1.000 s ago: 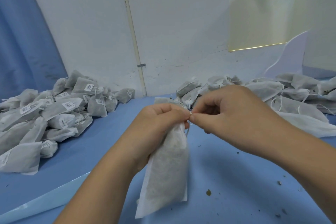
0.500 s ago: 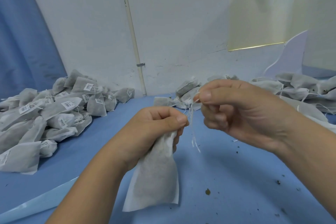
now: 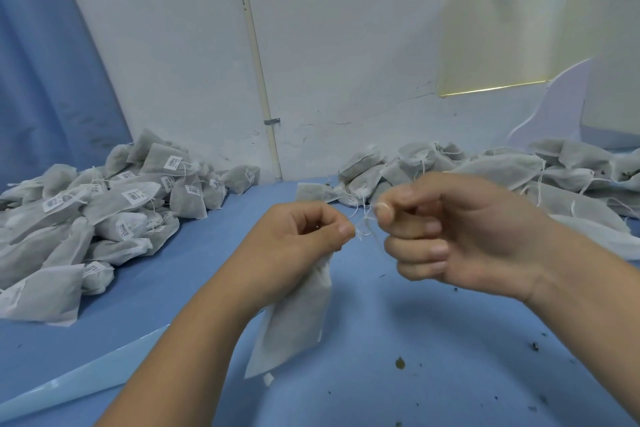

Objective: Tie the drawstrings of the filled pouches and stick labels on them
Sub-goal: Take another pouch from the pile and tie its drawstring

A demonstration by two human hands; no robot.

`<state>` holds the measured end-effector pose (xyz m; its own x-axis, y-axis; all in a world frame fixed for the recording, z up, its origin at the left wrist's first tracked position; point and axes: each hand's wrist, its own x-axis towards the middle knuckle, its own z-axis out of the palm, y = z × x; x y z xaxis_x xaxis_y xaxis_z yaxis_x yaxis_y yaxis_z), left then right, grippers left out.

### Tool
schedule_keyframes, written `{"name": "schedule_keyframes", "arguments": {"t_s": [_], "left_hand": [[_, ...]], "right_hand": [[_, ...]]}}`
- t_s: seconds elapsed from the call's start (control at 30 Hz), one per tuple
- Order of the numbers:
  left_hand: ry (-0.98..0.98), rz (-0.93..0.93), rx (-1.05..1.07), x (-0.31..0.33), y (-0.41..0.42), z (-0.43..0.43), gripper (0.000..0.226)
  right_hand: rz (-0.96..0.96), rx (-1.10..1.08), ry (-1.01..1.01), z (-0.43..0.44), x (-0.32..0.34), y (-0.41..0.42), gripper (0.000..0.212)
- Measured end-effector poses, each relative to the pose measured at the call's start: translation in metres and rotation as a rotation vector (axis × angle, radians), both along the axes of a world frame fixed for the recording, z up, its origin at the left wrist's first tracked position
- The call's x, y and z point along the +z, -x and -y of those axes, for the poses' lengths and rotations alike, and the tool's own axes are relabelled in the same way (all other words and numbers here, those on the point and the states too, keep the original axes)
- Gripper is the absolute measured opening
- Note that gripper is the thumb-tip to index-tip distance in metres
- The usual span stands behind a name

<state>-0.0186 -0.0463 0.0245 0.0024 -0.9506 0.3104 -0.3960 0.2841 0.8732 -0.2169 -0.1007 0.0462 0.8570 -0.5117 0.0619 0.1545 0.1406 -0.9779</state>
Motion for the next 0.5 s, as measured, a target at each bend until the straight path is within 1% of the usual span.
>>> {"name": "schedule_keyframes", "arguments": {"t_s": [0.03,0.07,0.1,0.13,0.2,0.23,0.3,0.37,0.43,0.5], "left_hand": [[0.005,-0.014,0.005,0.000,-0.002,0.000,0.012],[0.008,-0.025,0.007,0.001,-0.004,0.000,0.012],[0.009,-0.028,0.008,0.001,-0.007,0.000,0.012],[0.006,-0.018,0.010,0.002,-0.009,-0.001,0.013],[0.000,0.030,0.025,0.001,-0.011,-0.002,0.021],[0.000,0.053,0.031,0.001,-0.011,-0.002,0.024],[-0.008,0.078,0.030,0.000,-0.009,-0.001,0.025],[-0.038,0.091,0.014,-0.002,-0.008,0.000,0.022],[-0.105,0.089,-0.026,-0.003,-0.009,-0.001,0.015],[-0.192,0.077,-0.102,-0.003,-0.011,-0.002,0.021]], "right_hand": [[0.051,0.040,-0.013,-0.001,-0.002,-0.001,0.014],[0.060,0.057,-0.017,0.000,-0.002,-0.001,0.015],[0.023,0.045,-0.007,0.001,-0.001,-0.001,0.014],[-0.056,0.003,0.013,0.003,0.001,0.001,0.015],[-0.263,-0.102,0.074,0.007,0.006,0.008,0.022],[-0.338,-0.133,0.111,0.008,0.009,0.010,0.024],[-0.391,-0.147,0.168,0.007,0.012,0.013,0.027],[-0.329,-0.142,0.200,0.007,0.010,0.013,0.030],[-0.188,-0.142,0.173,0.007,0.010,0.012,0.027],[-0.049,-0.160,0.101,0.007,0.011,0.011,0.024]]}}
